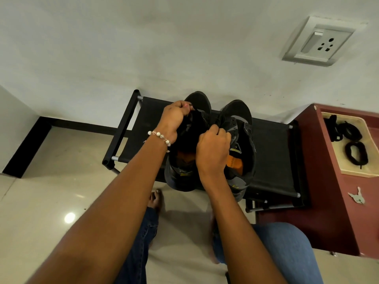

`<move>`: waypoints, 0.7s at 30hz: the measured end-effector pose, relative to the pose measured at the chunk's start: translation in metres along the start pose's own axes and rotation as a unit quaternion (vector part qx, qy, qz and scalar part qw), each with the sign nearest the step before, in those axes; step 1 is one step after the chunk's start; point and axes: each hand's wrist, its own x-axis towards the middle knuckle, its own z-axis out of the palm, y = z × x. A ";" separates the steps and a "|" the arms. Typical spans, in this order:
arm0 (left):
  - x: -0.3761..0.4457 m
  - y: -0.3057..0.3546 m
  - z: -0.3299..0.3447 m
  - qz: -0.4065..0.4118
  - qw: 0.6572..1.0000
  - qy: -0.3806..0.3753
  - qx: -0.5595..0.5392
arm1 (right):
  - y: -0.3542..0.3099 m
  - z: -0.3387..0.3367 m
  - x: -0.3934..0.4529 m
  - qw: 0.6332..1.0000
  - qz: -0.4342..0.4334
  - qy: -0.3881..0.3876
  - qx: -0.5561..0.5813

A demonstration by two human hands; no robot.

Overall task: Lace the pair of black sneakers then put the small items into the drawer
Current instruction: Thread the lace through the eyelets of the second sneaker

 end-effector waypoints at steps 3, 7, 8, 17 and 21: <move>-0.002 0.017 -0.014 -0.020 0.984 -0.058 -0.166 | 0.000 -0.002 0.001 1.000 -0.005 -0.020 -0.006; -0.009 0.023 -0.010 -0.018 0.998 -0.007 -0.067 | -0.001 -0.007 0.001 0.999 -0.013 -0.040 -0.010; -0.012 0.022 -0.006 -0.012 0.998 0.012 -0.052 | -0.003 -0.012 0.003 0.997 -0.016 -0.071 -0.003; -0.041 0.042 -0.010 0.159 0.975 0.071 0.138 | 0.026 -0.072 0.057 0.937 0.111 -0.203 0.261; -0.063 0.050 -0.014 0.116 0.968 -0.007 0.222 | 0.027 -0.103 0.061 0.940 0.034 -0.280 0.190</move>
